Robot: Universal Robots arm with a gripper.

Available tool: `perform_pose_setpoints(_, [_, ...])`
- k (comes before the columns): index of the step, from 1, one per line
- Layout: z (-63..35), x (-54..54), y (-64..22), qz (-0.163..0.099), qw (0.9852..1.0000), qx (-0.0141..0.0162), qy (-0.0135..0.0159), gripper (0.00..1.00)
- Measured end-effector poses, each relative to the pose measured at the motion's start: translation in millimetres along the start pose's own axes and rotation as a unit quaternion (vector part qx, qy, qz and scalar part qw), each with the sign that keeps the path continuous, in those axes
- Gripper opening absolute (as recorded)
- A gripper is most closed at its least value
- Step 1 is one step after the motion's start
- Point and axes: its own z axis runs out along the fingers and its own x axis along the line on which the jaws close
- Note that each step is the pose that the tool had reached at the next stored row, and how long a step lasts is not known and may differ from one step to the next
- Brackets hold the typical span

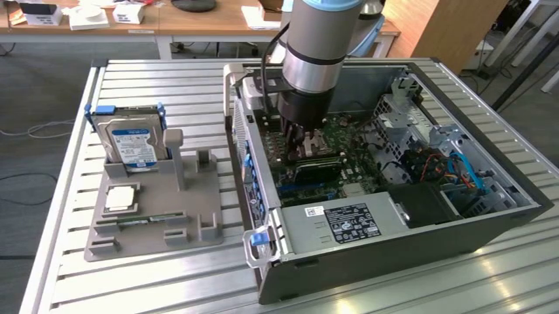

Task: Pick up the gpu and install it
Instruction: 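Press down on the gpu until it lock into place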

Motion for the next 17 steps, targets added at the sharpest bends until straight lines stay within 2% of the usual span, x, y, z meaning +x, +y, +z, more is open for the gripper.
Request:
perform_pose_setpoints(7, [2.0, -0.1, -0.1, 0.0, 1.0, 0.0006, -0.0007, 0.11])
perform_pose_setpoints(17, [3.0, 0.1, 0.3, 0.0, 1.0, -0.0001, 0.0003, 0.11])
